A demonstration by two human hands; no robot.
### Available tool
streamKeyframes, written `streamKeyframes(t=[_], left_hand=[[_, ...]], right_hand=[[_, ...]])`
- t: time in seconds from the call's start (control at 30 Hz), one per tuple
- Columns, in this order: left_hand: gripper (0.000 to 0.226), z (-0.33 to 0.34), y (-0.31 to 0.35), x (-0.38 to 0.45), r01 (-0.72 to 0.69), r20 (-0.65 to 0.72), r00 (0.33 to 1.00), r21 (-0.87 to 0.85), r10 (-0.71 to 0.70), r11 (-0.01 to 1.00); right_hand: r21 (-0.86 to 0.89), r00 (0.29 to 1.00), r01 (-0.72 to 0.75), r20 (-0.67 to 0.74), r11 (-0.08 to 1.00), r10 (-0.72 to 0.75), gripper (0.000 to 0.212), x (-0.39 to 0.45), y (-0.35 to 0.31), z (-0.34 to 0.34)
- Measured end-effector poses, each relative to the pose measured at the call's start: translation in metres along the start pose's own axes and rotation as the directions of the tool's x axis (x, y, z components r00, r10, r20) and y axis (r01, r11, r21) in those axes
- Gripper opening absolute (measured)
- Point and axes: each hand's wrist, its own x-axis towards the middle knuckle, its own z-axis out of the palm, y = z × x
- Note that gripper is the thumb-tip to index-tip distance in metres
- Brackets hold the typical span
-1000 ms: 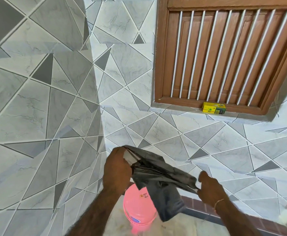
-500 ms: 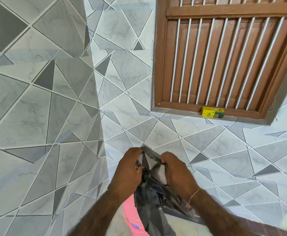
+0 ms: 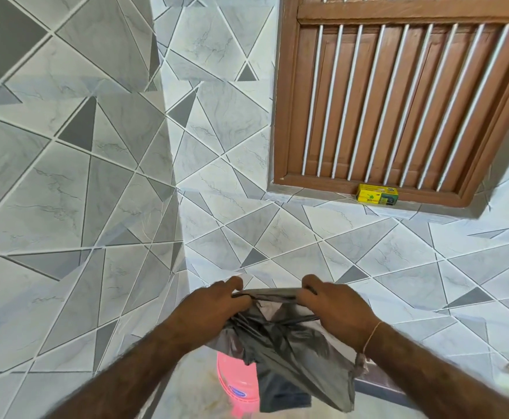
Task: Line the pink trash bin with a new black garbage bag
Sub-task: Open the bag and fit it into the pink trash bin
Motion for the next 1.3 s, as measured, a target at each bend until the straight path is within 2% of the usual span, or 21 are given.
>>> streamKeyframes(t=[0.1,0.17,0.23,0.3,0.43,0.53,0.57,0.67,0.73,0.8,0.87,0.93,0.97,1.0,1.03,1.07,1.1,1.13,1.2,1.23,1.3], left_hand=[[0.017,0.004,-0.008,0.003,0.133,0.034,0.991,-0.014,-0.133,0.991],[0.012,0.01,-0.015,0.005,0.266,0.033,0.964,-0.1,-0.264,0.959],[0.011,0.018,-0.019,0.007,0.297,-0.025,0.952,-0.163,-0.305,0.941],[0.019,0.023,-0.018,0.007,0.296,-0.075,0.948,-0.155,-0.31,0.942],[0.039,0.034,-0.026,0.002,0.283,-0.035,0.959,0.01,-0.282,0.959],[0.028,0.043,-0.035,-0.004,0.233,0.054,0.968,0.156,-0.243,0.96],[0.023,0.044,-0.036,-0.006,0.257,0.131,0.951,0.169,-0.28,0.952],[0.019,0.048,-0.038,-0.006,0.409,0.129,0.897,0.113,-0.422,0.905],[0.023,0.049,-0.039,-0.002,0.615,0.069,0.788,-0.073,-0.611,0.785],[0.024,0.049,-0.034,0.006,0.717,0.047,0.605,-0.465,-0.794,0.519],[0.024,0.044,-0.022,0.018,0.591,0.095,0.408,-0.785,-0.908,0.184],[0.022,0.048,-0.015,0.027,0.366,0.14,0.312,-0.931,-0.94,-0.017],[0.036,0.053,-0.014,0.027,0.355,0.141,0.33,-0.935,-0.934,-0.015],[0.049,0.058,-0.016,0.027,0.432,0.111,0.437,-0.896,-0.893,0.1],[0.059,0.061,-0.019,0.023,0.542,0.093,0.617,-0.77,-0.782,0.336],[0.065,0.069,-0.026,0.021,0.589,0.155,0.776,-0.525,-0.611,0.615],[0.071,0.07,-0.033,0.018,0.514,0.273,0.85,-0.24,-0.451,0.823],[0.072,0.064,-0.04,0.015,0.424,0.376,0.849,-0.067,-0.371,0.903],[0.066,0.044,-0.054,0.022,0.477,0.381,0.808,0.024,-0.449,0.879],[0.061,0.024,-0.059,0.029,0.548,0.312,0.79,0.027,-0.528,0.836],[0.051,-0.024,-0.067,0.041,0.658,-0.029,0.749,-0.084,-0.662,0.748]], right_hand=[[0.127,0.994,-0.025,0.111,0.992,0.011,0.003,-0.008,-0.015,-0.003],[0.055,0.993,0.059,0.1,0.997,-0.064,0.013,-0.003,-0.021,0.001],[-0.094,0.992,0.08,0.101,0.992,-0.071,0.037,-0.002,-0.012,0.015],[-0.115,0.993,0.0,0.114,0.993,0.013,0.051,0.001,-0.003,0.019],[-0.198,0.948,-0.165,0.238,0.966,0.21,0.039,-0.003,0.009,0.024],[-0.171,0.908,-0.296,0.256,0.94,0.332,0.031,-0.004,0.024,0.026],[-0.14,0.897,-0.351,0.233,0.926,0.375,0.03,-0.004,0.031,0.028],[-0.089,0.864,-0.454,0.2,0.887,0.462,0.036,-0.005,0.042,0.032],[-0.088,0.855,-0.471,0.198,0.878,0.479,0.04,-0.007,0.044,0.038],[-0.058,0.851,-0.481,0.21,0.875,0.482,0.047,-0.005,0.037,0.042],[-0.025,0.844,-0.494,0.228,0.869,0.486,0.05,-0.001,0.03,0.045],[0.045,0.822,-0.541,0.241,0.84,0.516,0.052,0.005,0.024,0.045],[0.093,0.805,-0.575,0.24,0.813,0.542,0.052,0.008,0.025,0.045],[0.136,0.787,-0.607,0.234,0.783,0.57,0.05,0.009,0.027,0.045],[0.151,0.772,-0.631,0.22,0.761,0.597,0.046,0.01,0.031,0.044],[0.137,0.757,-0.65,0.206,0.748,0.62,0.042,0.011,0.036,0.041],[0.112,0.748,-0.659,0.195,0.744,0.634,0.04,0.012,0.042,0.039],[0.086,0.745,-0.661,0.195,0.745,0.638,0.042,0.013,0.048,0.036],[0.051,0.734,-0.668,0.21,0.743,0.646,0.048,0.016,0.061,0.025],[0.047,0.729,-0.674,0.197,0.737,0.655,0.05,0.02,0.067,0.016],[0.084,0.725,-0.689,0.055,0.72,0.687,0.052,0.029,0.078,-0.011]])
